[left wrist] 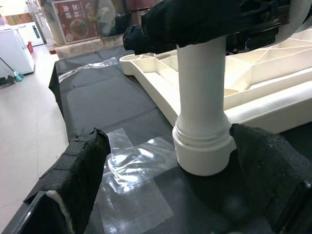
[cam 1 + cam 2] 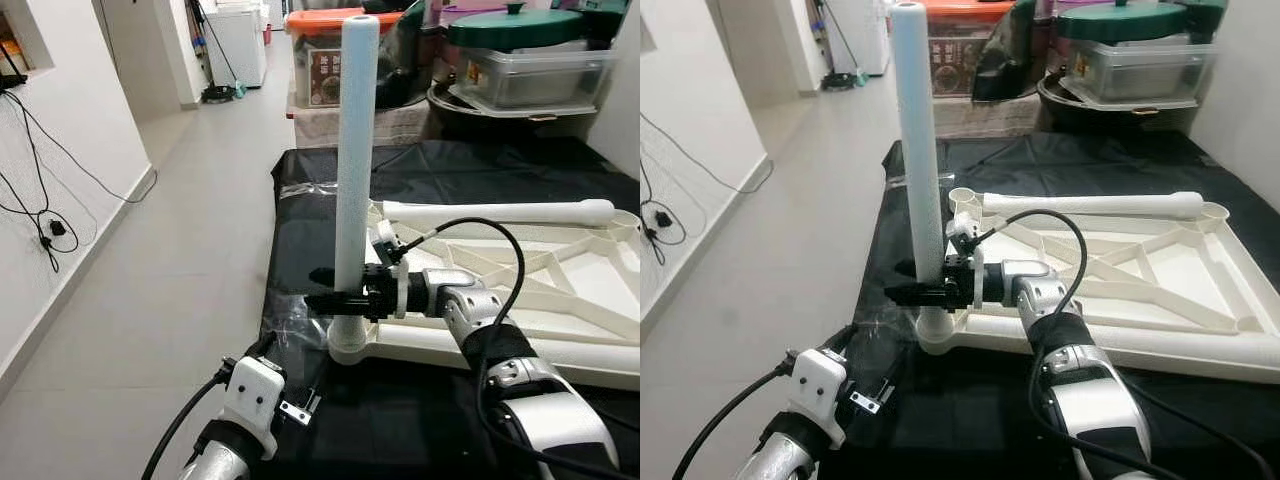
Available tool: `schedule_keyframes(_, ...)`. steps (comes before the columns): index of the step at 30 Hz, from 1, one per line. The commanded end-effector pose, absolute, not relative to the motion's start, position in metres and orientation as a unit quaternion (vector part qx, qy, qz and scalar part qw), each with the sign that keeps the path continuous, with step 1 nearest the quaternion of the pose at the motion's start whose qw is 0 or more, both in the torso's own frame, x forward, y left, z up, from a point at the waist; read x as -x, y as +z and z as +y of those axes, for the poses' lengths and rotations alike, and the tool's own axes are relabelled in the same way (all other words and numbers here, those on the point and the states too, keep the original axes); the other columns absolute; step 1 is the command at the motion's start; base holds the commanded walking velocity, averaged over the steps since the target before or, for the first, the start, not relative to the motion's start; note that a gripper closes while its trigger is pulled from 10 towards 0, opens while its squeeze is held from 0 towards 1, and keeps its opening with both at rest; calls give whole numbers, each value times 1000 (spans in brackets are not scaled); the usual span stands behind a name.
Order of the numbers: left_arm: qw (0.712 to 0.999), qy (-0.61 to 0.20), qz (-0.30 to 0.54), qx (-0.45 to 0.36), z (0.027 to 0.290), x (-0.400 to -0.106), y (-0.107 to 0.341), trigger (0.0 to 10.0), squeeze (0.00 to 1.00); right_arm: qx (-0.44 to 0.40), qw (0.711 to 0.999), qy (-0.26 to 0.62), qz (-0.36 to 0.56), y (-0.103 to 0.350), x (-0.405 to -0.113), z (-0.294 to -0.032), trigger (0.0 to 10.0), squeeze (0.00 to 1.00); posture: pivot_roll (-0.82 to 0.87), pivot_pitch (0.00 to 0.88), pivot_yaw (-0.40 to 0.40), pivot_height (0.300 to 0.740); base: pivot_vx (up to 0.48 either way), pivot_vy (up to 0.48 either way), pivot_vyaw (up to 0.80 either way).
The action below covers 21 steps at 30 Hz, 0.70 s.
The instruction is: Building children table
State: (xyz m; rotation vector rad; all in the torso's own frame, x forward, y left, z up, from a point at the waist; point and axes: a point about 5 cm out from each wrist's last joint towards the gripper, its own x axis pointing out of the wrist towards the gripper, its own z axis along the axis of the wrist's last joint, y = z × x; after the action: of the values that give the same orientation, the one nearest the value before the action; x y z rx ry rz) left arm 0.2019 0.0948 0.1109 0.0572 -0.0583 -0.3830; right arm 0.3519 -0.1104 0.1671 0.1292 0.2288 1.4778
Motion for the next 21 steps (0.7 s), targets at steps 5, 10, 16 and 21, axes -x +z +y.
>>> schedule_keyframes(5, 981, -188, -24, -28, 95, -200, 108, 10000, 0, -75, 699, 706, 85, 169, -347, -101, 0, 0, -22, 0, 21, 740, 0, 0, 0)
schedule_keyframes(10, 981, -188, -23, -29, 97, -200, 108, 10000, 0, -96, 770, 629, 44, 164, -353, -98, 0, 0, -16, 0, 16, 740, 0, 0, 0)
schedule_keyframes(16, 981, -189, -20, -29, 98, -200, 107, 10000, 0, -65, 962, 265, -3, 160, -382, -117, 0, 0, -27, 0, 28, 740, 0, 0, 0)
schedule_keyframes(21, 981, -191, -18, -28, 98, -200, 107, 10000, 0, -38, 996, 76, -5, 157, -383, -138, 0, 0, -28, 0, 31, 740, 0, 0, 0)
